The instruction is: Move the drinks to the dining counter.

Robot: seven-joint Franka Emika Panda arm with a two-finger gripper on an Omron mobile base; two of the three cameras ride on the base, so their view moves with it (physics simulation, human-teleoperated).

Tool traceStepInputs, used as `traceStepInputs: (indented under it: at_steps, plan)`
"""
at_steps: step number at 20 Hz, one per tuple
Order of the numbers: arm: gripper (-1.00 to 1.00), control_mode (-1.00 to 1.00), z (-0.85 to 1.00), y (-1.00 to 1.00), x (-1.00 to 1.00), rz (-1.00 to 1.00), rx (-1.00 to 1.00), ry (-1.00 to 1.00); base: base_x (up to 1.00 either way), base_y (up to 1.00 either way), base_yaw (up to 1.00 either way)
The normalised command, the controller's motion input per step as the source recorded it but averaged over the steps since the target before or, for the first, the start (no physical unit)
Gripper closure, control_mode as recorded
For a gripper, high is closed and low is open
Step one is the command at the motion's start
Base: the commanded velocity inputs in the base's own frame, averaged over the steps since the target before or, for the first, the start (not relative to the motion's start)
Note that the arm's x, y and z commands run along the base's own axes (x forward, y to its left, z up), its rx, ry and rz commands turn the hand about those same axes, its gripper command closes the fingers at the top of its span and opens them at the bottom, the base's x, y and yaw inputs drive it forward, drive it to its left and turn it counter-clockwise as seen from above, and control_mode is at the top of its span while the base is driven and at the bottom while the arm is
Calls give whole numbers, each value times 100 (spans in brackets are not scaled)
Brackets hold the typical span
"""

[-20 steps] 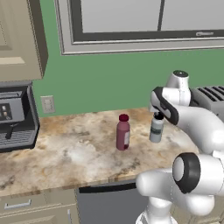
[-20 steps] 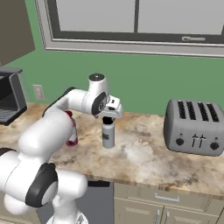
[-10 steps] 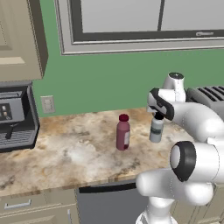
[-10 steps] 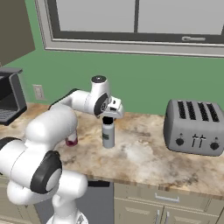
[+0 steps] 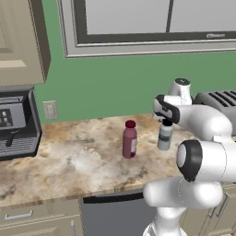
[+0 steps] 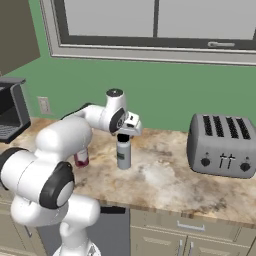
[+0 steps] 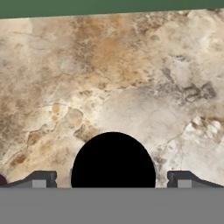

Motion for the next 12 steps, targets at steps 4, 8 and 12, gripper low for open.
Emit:
traceStepInputs:
  at_steps: [4, 8, 12]
  plan:
    - [-100, -100, -17, 0, 2, 0, 0, 0, 0, 0, 0]
    - [-100, -100, -19, 0, 0, 0, 0, 0, 0, 0, 0]
    - [-100, -100, -20, 0, 0, 0, 0, 0, 0, 0, 0]
